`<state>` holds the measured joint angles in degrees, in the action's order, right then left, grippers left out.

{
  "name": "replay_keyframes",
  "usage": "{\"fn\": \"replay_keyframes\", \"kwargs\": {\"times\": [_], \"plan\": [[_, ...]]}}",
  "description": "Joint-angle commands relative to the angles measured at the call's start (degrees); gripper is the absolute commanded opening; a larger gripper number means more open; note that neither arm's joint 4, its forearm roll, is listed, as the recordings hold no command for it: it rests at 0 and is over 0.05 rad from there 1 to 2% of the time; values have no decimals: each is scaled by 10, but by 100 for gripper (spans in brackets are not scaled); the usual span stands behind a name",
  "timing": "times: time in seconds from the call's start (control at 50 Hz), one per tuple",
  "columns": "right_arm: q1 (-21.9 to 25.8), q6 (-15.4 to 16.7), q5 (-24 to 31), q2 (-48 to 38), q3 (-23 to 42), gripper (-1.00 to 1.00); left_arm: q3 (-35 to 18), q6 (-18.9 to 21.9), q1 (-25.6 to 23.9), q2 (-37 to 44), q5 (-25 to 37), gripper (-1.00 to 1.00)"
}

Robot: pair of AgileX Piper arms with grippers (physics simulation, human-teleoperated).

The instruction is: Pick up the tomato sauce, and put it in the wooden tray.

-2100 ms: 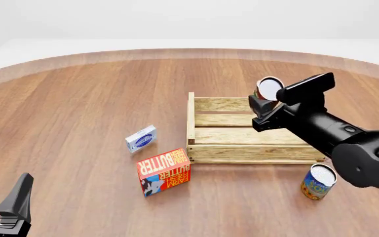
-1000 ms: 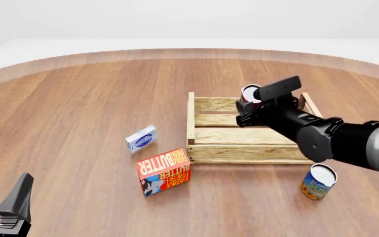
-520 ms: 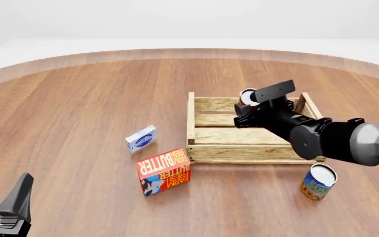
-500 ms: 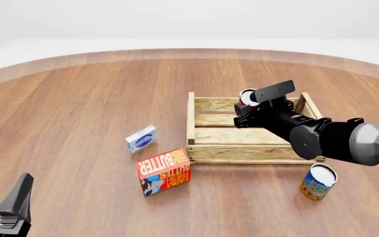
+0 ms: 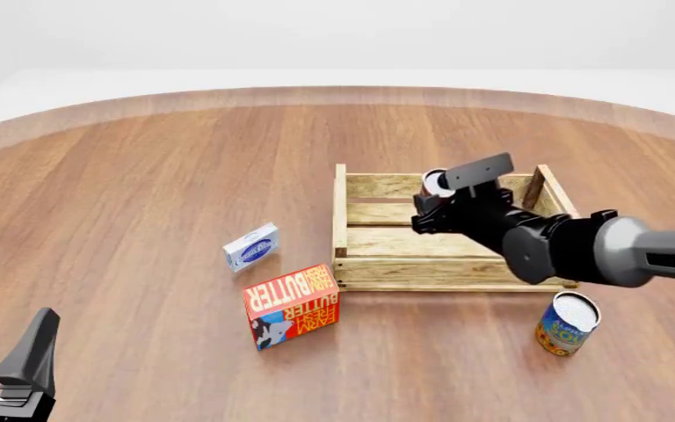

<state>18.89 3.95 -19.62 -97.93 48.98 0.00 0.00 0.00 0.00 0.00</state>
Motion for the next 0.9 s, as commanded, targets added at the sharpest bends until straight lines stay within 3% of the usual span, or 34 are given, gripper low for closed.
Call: {"fn": "replay_keyframes", "kwargs": {"times": [0.02, 0.9], "plan": [[-1, -14, -9, -24, 5, -100, 0, 0, 0, 0, 0, 100], [-4, -19, 10, -86, 40, -100, 0, 0, 0, 0, 0, 100]]}}
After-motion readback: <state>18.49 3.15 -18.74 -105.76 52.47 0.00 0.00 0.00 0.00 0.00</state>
